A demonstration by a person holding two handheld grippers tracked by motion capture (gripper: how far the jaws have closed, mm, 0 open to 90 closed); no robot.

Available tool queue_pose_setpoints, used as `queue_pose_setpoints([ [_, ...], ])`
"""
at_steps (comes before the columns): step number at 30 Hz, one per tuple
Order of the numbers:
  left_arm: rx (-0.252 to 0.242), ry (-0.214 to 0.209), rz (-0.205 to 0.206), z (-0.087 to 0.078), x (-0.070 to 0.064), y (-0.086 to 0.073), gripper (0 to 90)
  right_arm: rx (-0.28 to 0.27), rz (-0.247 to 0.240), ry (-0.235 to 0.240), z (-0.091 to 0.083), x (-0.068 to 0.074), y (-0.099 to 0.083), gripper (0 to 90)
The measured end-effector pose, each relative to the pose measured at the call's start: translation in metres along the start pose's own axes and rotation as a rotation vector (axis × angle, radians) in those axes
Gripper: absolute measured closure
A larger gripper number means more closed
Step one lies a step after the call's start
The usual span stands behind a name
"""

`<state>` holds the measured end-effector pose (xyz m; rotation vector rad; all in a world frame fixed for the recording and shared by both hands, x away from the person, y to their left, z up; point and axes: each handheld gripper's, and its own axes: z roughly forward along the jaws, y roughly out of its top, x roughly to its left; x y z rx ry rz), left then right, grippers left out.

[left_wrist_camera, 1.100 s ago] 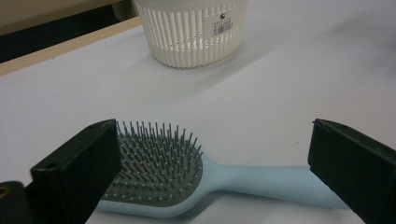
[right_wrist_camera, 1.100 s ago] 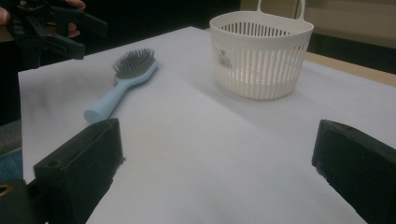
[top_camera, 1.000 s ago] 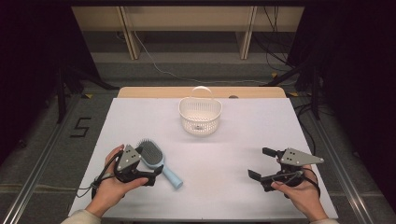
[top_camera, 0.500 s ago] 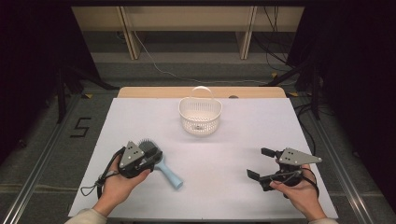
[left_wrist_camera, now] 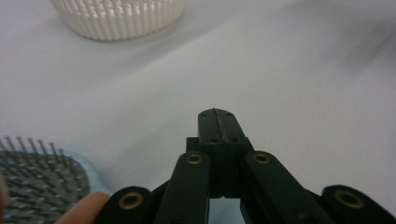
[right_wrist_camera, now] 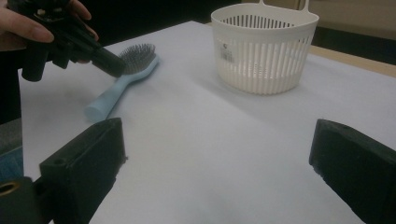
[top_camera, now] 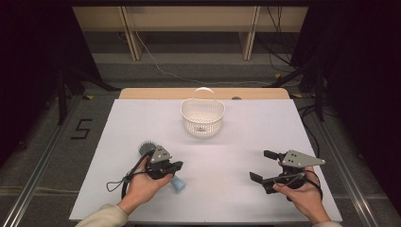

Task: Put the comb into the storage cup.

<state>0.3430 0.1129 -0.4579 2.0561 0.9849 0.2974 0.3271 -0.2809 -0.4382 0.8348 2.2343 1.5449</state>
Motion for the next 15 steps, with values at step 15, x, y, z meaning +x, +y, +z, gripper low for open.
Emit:
queue_pose_setpoints([
  [15, 0.139, -0.01, 0.034, 0.022, -0.013, -0.006, 89.7, 0.006, 0.004, 0.002, 0.0, -0.001, -0.001, 4.5],
])
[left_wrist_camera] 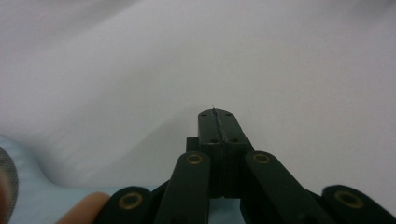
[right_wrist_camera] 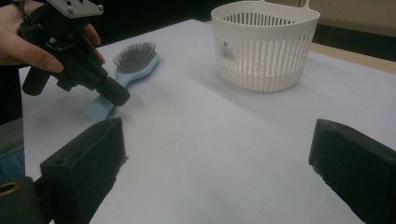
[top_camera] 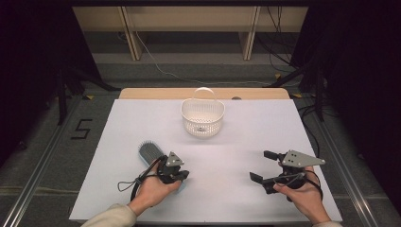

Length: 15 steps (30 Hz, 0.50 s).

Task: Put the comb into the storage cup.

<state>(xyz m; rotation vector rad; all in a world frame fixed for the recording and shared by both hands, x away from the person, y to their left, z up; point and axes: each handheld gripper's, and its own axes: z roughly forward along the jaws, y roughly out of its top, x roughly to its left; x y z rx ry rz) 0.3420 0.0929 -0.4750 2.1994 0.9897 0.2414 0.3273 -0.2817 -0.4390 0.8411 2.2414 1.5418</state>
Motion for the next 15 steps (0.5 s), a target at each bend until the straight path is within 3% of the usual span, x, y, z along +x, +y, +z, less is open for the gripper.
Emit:
queue_pose_setpoints([
  [15, 0.051, -0.004, 0.004, 0.0036, -0.0007, -0.0021, 89.7, 0.003, 0.008, 0.002, 0.0, -0.0002, -0.0005, 4.8],
])
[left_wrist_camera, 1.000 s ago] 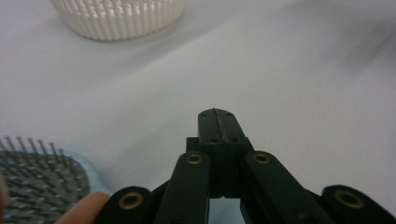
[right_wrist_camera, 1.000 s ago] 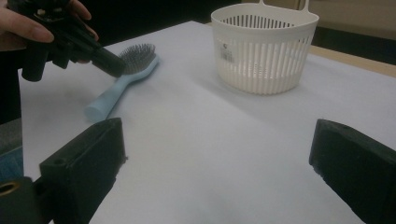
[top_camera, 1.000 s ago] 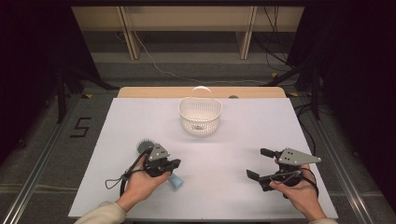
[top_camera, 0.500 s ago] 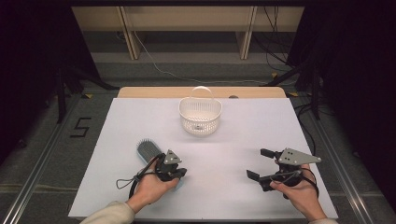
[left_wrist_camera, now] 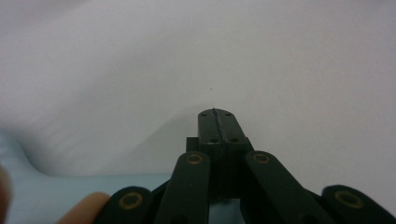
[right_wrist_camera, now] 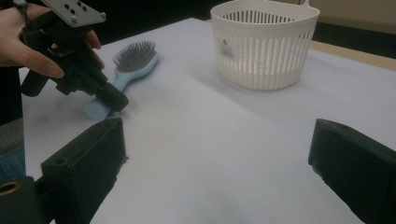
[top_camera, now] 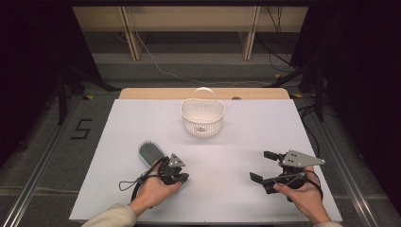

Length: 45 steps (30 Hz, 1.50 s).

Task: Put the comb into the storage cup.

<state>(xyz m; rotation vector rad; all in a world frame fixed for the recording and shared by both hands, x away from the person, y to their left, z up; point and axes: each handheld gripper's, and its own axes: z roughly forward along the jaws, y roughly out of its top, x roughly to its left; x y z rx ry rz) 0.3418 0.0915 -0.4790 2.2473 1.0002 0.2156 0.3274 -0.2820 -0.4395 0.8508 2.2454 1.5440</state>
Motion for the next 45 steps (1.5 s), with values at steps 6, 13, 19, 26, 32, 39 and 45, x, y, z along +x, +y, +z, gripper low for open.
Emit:
queue_pose_setpoints([
  [6, 0.015, -0.002, 0.004, -0.002, 0.0, 0.0, 89.7, 0.0, 0.002, -0.002, 0.0, 0.0, 0.0, 4.8],
  [13, 0.062, -0.003, 0.024, -0.007, 0.0, -0.003, 89.7, -0.001, 0.006, -0.005, -0.001, -0.001, 0.0, 5.1],
  [19, 0.143, 0.002, 0.034, -0.017, 0.003, -0.013, 89.7, -0.002, 0.009, -0.006, -0.002, -0.001, -0.001, 5.1],
  [26, 0.2, 0.012, 0.028, -0.032, 0.009, -0.026, 89.7, -0.002, 0.012, -0.009, -0.001, -0.002, -0.001, 5.1],
  [32, 0.24, 0.028, 0.005, -0.046, 0.017, -0.039, 89.6, 0.0, 0.011, -0.01, -0.001, -0.002, -0.002, 5.1],
  [39, 0.282, 0.067, -0.051, -0.063, 0.033, -0.054, 89.6, 0.006, 0.015, -0.012, 0.0, -0.002, -0.002, 5.2],
  [45, 0.309, 0.12, -0.088, -0.075, 0.048, -0.064, 89.6, 0.006, 0.014, -0.01, -0.001, -0.002, -0.002, 5.2],
])
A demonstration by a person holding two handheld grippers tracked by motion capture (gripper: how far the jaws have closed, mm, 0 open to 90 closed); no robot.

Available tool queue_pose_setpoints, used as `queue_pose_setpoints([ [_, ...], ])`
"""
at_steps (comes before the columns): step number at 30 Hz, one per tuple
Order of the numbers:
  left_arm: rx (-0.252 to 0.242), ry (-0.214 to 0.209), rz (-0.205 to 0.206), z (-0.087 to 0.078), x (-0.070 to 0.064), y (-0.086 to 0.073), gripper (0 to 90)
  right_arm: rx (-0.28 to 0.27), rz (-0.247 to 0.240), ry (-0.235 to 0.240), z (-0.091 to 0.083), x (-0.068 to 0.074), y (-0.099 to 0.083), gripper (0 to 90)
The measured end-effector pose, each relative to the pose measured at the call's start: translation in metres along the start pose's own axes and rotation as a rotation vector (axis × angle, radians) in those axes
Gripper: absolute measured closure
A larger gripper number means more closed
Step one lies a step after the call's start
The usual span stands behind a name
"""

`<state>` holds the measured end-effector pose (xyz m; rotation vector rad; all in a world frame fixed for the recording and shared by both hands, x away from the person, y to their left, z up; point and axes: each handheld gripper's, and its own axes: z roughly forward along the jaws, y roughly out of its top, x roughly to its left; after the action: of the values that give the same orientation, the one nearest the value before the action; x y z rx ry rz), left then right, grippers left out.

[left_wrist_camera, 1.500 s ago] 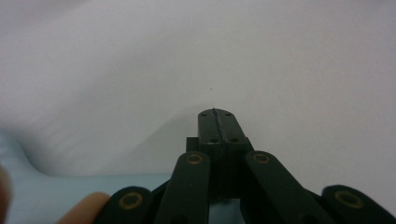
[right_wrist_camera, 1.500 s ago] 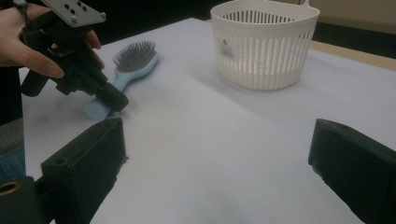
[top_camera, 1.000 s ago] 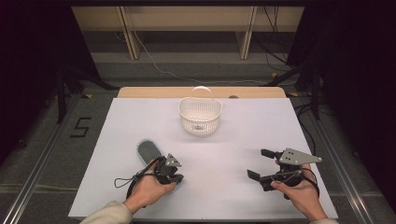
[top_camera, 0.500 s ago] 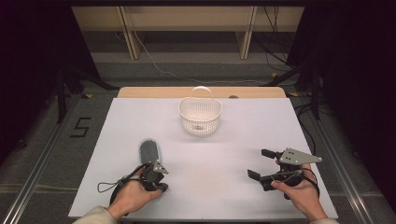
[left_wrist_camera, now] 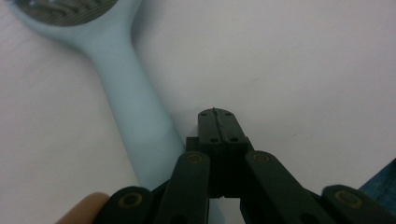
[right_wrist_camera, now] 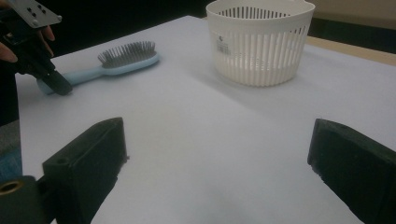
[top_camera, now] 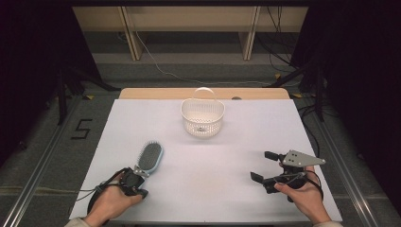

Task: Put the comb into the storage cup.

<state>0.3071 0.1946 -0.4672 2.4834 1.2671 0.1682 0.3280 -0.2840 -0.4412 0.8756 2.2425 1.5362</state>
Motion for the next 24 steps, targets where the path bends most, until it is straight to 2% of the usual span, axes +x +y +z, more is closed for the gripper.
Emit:
queue_pose_setpoints([
  [4, 0.012, 0.019, -0.024, -0.002, 0.008, -0.004, 89.6, -0.001, 0.001, -0.002, 0.0, 0.0, 0.0, 5.2],
  [9, 0.022, 0.031, -0.034, -0.004, 0.012, -0.006, 89.5, 0.001, -0.002, 0.001, 0.0, 0.0, 0.0, 5.2],
  [24, 0.035, 0.065, -0.034, -0.005, 0.015, -0.007, 89.1, -0.001, -0.004, -0.001, 0.0, 0.0, 0.0, 5.1],
])
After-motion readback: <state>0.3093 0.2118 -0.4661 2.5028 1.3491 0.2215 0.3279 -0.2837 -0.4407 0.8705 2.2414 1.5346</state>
